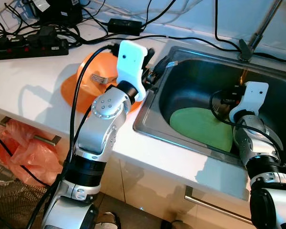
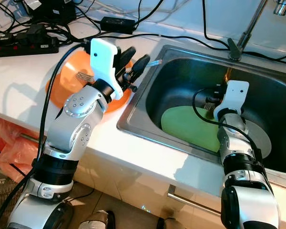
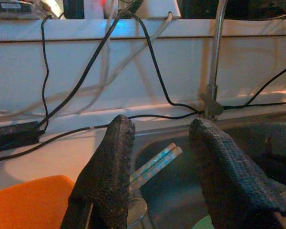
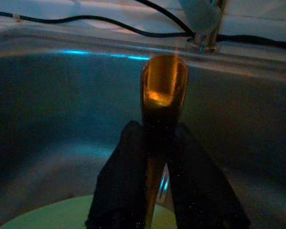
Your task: Kitchen organization
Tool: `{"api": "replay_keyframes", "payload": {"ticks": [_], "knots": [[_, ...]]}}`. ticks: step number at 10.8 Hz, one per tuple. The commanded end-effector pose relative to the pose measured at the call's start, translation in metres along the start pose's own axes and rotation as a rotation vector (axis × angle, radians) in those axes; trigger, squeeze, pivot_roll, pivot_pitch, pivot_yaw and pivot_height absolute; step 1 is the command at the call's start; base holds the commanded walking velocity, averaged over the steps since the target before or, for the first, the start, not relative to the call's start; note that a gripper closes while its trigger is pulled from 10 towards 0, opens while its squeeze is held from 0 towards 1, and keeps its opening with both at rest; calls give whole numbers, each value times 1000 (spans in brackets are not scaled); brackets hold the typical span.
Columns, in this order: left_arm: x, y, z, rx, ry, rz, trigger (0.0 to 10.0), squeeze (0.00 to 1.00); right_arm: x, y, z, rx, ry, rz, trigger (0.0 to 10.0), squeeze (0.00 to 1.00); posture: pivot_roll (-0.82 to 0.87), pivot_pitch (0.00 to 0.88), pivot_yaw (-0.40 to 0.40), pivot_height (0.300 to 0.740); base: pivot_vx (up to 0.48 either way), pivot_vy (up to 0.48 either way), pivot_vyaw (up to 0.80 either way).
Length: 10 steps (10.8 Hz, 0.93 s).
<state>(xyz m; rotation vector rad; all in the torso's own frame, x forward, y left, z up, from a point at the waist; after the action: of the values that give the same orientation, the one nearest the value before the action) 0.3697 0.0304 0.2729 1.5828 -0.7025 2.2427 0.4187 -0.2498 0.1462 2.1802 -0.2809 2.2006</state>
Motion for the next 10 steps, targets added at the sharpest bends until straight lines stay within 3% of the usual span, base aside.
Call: {"api": "replay_keyframes", "payload": {"ticks": [1,5,6,10], "knots": [[1,2,-1,-3,-5,18,10000,0,-5,1,-1,-2,-9,8,10000,1000,86,116,-27,740,0,0,0],[0,-5,-4,18,-20,28,10000,0,-5,-1,0,-2,-10,0,10000,1000,86,112,-30,740,0,0,0],[-2,-10,-4,30,-28,52,10000,0,-6,-5,1,11,-14,-5,10000,0,86,105,-31,740,0,0,0],[-17,-1,6,-16,-107,355,10000,0,-5,-13,3,32,-9,4,10000,0,85,92,-32,740,0,0,0]]}}
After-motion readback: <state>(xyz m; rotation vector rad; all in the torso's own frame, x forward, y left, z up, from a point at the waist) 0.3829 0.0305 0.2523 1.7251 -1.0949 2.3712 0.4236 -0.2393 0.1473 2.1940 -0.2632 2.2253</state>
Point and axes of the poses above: a point about 5 cm out from each wrist's last joint towards the gripper, its own z axis pointing out of the wrist towards the gripper, its own x axis along the axis of the wrist's last joint, y = z × x, the point moved 5 cm from there along z, pointing out of the wrist towards the gripper, and after that the axes turned 6 degrees about z, right-handed, at the moved point
